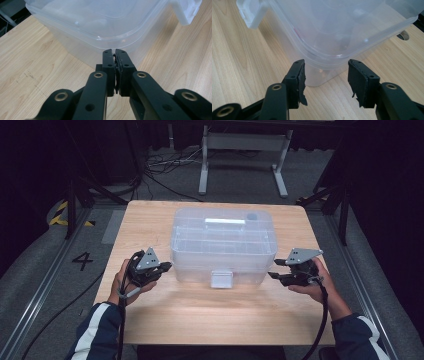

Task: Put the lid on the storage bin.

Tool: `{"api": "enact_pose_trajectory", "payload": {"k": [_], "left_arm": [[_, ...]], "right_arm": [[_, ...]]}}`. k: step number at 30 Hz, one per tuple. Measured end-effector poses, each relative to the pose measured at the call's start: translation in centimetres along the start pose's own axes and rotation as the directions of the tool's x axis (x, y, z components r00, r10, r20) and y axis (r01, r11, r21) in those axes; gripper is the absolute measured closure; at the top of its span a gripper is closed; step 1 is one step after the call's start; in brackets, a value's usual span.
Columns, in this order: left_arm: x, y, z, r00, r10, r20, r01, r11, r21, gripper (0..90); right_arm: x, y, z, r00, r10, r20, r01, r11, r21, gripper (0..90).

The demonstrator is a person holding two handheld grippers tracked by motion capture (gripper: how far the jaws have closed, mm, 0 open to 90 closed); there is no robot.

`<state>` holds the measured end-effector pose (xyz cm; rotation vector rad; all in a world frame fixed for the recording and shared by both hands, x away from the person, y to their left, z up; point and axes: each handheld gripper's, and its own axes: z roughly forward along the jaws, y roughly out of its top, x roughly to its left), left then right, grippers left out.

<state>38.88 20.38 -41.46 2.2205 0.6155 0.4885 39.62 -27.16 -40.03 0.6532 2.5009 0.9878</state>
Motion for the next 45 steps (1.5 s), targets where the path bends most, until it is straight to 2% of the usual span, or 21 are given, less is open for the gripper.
{"api": "enact_pose_trajectory", "payload": {"k": [4, 8, 15, 16, 20, 23, 26, 30, 32, 33, 39, 42, 45], "left_arm": [[0.0, 0.0, 0.0, 1.0000, 0.005, 0.004, -0.005, 1.0000, 0.006, 80.7], [-0.3, 0.1, 0.1, 0.9994, 0.034, -0.001, -0.034, 0.9990, 0.030, 77.3], [-0.8, -0.2, 0.4, 0.9977, 0.067, -0.016, -0.065, 0.9928, 0.101, 67.5], [-0.8, -0.3, 0.4, 0.9975, 0.067, -0.022, -0.064, 0.9919, 0.109, 63.4], [-0.7, -0.9, 0.6, 0.9963, 0.071, -0.048, -0.063, 0.9868, 0.149, 56.8], [-0.7, -1.3, 0.6, 0.9968, 0.065, -0.046, -0.057, 0.9860, 0.157, 53.5], [-0.8, -1.9, 0.7, 0.9964, 0.068, -0.051, -0.057, 0.9816, 0.182, 50.8], [-0.8, -3.0, 0.6, 0.9968, 0.071, -0.035, -0.063, 0.9753, 0.212, 44.6], [-0.9, -3.2, 0.6, 0.9971, 0.069, -0.033, -0.061, 0.9730, 0.223, 42.3], [-0.9, -3.5, 0.6, 0.9968, 0.073, -0.031, -0.064, 0.9717, 0.227, 41.4], [-1.0, -5.1, 0.4, 0.9980, 0.043, -0.047, -0.029, 0.9658, 0.257, 35.1], [-0.9, -6.0, 0.0, 0.9988, 0.016, -0.047, -0.003, 0.9674, 0.253, 30.8], [-0.9, -7.0, -0.4, 0.9984, -0.004, -0.057, 0.019, 0.9656, 0.259, 27.7]], "right_arm": [[0.0, 0.0, 0.0, 1.0000, 0.001, 0.005, -0.001, 1.000, -0.002, 46.5], [-0.1, 0.0, 0.0, 0.9999, -0.007, 0.010, 0.007, 1.000, -0.005, 44.4], [0.1, -0.3, -0.2, 0.9986, -0.047, 0.023, 0.047, 0.999, 0.018, 41.9], [0.2, -0.5, -0.2, 0.9982, -0.054, 0.025, 0.053, 0.998, 0.028, 41.6], [0.2, -0.9, -0.3, 0.9973, -0.069, 0.026, 0.068, 0.996, 0.053, 40.6], [0.2, -1.2, -0.2, 0.9968, -0.071, 0.036, 0.068, 0.995, 0.068, 40.3], [0.1, -1.6, -0.2, 0.9959, -0.079, 0.045, 0.075, 0.993, 0.086, 39.9], [-0.1, -2.5, 0.2, 0.9899, -0.103, 0.097, 0.089, 0.986, 0.139, 39.4], [-0.2, -2.8, 0.3, 0.9889, -0.100, 0.110, 0.083, 0.985, 0.148, 38.9], [-0.4, -3.4, 0.5, 0.9874, -0.102, 0.121, 0.081, 0.982, 0.171, 38.2], [-0.6, -4.3, 0.4, 0.9876, -0.092, 0.127, 0.069, 0.982, 0.178, 37.0], [-0.6, -5.0, 0.2, 0.9880, -0.080, 0.132, 0.056, 0.983, 0.177, 36.3], [-0.8, -5.9, 0.0, 0.9907, -0.050, 0.127, 0.029, 0.985, 0.168, 35.7]]}}
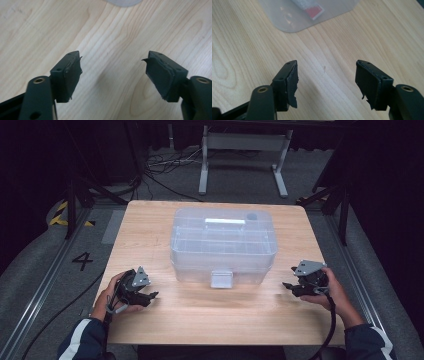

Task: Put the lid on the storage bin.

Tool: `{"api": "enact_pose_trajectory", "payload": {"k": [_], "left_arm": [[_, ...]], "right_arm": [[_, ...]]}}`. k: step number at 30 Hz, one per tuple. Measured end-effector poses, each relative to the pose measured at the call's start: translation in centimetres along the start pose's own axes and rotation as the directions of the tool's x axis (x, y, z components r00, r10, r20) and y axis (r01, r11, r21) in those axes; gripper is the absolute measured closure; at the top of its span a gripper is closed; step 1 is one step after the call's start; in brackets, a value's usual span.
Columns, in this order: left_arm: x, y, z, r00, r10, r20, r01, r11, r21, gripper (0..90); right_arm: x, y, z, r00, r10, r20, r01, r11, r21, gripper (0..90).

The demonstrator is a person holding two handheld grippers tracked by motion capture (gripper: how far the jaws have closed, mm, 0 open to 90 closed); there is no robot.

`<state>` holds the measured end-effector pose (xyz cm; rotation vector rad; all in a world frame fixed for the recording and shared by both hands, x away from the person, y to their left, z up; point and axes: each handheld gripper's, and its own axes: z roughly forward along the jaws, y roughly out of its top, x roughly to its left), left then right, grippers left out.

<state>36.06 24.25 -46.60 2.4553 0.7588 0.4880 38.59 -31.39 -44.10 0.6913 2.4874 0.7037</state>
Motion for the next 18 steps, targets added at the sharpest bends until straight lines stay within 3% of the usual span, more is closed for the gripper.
{"api": "enact_pose_trajectory", "payload": {"k": [5, 7, 9, 13, 18], "left_arm": [[0.2, -1.7, -0.6, 0.9992, -0.038, 0.009, 0.038, 0.9992, -0.012, 27.0], [0.3, -2.2, -0.8, 0.9988, -0.050, -0.001, 0.050, 0.9987, -0.009, 25.8], [0.3, -2.6, -0.9, 0.9978, -0.065, -0.007, 0.065, 0.9978, -0.015, 25.7], [0.5, -3.1, -1.4, 0.9960, -0.089, 0.009, 0.090, 0.9951, -0.041, 23.7], [0.6, -3.7, -1.4, 0.9931, -0.110, 0.039, 0.112, 0.9921, -0.056, 20.7]], "right_arm": [[-0.3, -2.4, -0.1, 0.9983, 0.058, -0.008, -0.058, 0.998, -0.020, 35.6], [-0.6, -3.7, -0.5, 0.9937, 0.110, -0.024, -0.111, 0.993, -0.049, 35.4], [-0.7, -4.2, -0.7, 0.9920, 0.123, -0.027, -0.124, 0.990, -0.062, 35.2], [-0.8, -6.5, -1.0, 0.9832, 0.181, -0.025, -0.182, 0.981, -0.068, 34.9], [-0.7, -7.9, -1.1, 0.9741, 0.224, -0.033, -0.226, 0.971, -0.080, 33.5]]}}
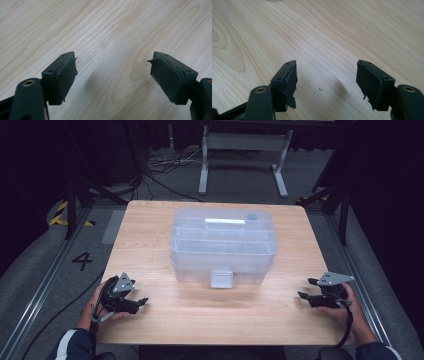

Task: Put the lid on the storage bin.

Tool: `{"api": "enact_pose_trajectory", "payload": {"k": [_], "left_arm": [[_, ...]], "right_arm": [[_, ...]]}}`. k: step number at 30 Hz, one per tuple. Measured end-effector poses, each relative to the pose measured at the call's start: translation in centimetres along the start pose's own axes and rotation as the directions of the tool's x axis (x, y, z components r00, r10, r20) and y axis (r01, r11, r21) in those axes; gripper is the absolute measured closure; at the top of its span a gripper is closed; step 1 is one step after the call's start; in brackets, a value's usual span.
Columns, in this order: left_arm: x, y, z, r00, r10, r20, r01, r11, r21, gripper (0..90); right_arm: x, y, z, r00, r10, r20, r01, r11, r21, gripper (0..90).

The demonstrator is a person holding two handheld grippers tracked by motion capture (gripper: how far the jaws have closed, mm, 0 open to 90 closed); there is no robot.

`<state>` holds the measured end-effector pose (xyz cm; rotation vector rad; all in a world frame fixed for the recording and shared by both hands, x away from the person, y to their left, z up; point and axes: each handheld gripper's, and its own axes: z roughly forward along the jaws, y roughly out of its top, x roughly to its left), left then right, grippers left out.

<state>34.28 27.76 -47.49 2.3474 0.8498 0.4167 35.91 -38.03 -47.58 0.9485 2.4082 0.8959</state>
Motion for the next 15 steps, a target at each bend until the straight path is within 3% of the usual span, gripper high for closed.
{"api": "enact_pose_trajectory", "payload": {"k": [5, 10, 15], "left_arm": [[0.2, -0.7, 0.1, 0.9990, -0.039, 0.023, 0.040, 0.9992, -0.006, 19.1], [0.2, -1.6, 0.3, 0.9955, -0.090, 0.028, 0.091, 0.9952, -0.035, 15.9], [0.2, -2.3, 0.2, 0.9900, -0.139, 0.023, 0.141, 0.9883, -0.059, 14.8]], "right_arm": [[-0.2, -1.2, 0.0, 0.9987, 0.050, 0.002, -0.050, 0.999, -0.018, 30.8], [-0.6, -2.4, -0.1, 0.9907, 0.134, -0.024, -0.135, 0.989, -0.063, 26.9], [-0.9, -2.5, 0.0, 0.9855, 0.168, -0.027, -0.169, 0.984, -0.048, 23.0]]}}
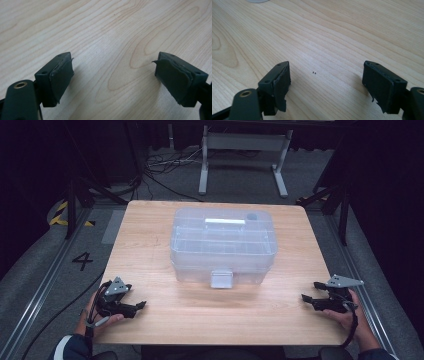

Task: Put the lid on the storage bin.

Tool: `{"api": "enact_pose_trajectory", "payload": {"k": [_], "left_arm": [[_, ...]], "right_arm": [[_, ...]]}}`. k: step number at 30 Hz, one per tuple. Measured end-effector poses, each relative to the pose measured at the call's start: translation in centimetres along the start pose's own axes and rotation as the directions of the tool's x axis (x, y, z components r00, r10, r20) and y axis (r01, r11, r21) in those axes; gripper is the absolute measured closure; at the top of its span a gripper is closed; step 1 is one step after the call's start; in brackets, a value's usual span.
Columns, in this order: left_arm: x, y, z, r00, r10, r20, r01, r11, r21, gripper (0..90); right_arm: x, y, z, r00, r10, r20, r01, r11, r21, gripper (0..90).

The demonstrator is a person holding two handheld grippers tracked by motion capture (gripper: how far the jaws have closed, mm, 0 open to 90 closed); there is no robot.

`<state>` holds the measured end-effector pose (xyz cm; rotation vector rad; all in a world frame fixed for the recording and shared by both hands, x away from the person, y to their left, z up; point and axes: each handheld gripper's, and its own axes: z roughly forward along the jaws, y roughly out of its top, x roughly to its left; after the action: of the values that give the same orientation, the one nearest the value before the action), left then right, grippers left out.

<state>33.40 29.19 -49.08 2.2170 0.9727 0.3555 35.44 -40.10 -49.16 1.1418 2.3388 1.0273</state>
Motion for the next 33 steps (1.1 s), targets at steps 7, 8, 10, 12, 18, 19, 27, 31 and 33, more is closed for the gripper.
{"api": "enact_pose_trajectory", "payload": {"k": [7, 8, 10, 12, 18, 19, 27, 31, 33], "left_arm": [[-0.11, -0.17, -0.17, 0.9997, -0.016, -0.020, 0.016, 0.9999, 0.000, 14.9], [-0.11, -0.17, -0.17, 0.9997, -0.016, -0.020, 0.016, 0.9999, 0.000, 14.9], [-0.09, -0.17, -0.18, 0.9997, -0.015, -0.018, 0.016, 0.9999, 0.002, 14.9], [-0.09, -0.17, -0.18, 0.9997, -0.016, -0.018, 0.016, 0.9999, 0.002, 14.9], [-0.09, -0.17, -0.17, 0.9997, -0.016, -0.019, 0.016, 0.9999, 0.001, 14.9], [-0.10, -0.18, -0.17, 0.9997, -0.016, -0.020, 0.016, 0.9999, 0.000, 14.9], [-0.09, -0.17, -0.17, 0.9997, -0.016, -0.019, 0.016, 0.9999, 0.001, 14.9], [-0.05, -0.08, -0.08, 0.9996, -0.014, -0.022, 0.014, 0.9999, 0.004, 14.0], [-0.05, 0.09, 0.11, 0.9994, -0.024, -0.023, 0.025, 0.9996, 0.011, 11.5]], "right_arm": [[-0.02, 0.00, 0.02, 1.0000, 0.000, -0.001, 0.000, 1.000, 0.000, 22.8], [-0.02, 0.00, 0.03, 1.0000, 0.000, -0.002, 0.000, 1.000, -0.001, 22.8], [-0.02, 0.00, 0.02, 1.0000, 0.000, -0.001, 0.000, 1.000, 0.000, 22.8], [0.00, 0.01, 0.03, 1.0000, 0.001, 0.001, -0.001, 1.000, 0.000, 22.7], [0.03, 0.10, 0.15, 0.9999, 0.009, 0.009, -0.009, 1.000, -0.001, 22.6], [0.03, 0.11, 0.16, 0.9999, 0.009, 0.009, -0.009, 1.000, -0.001, 22.5], [0.03, 0.11, 0.17, 0.9999, 0.010, 0.009, -0.010, 1.000, -0.001, 22.5], [0.04, 0.13, 0.19, 0.9999, 0.012, 0.011, -0.012, 1.000, -0.001, 22.3], [0.03, 0.14, 0.19, 0.9999, 0.011, 0.012, -0.011, 1.000, 0.000, 22.3]]}}
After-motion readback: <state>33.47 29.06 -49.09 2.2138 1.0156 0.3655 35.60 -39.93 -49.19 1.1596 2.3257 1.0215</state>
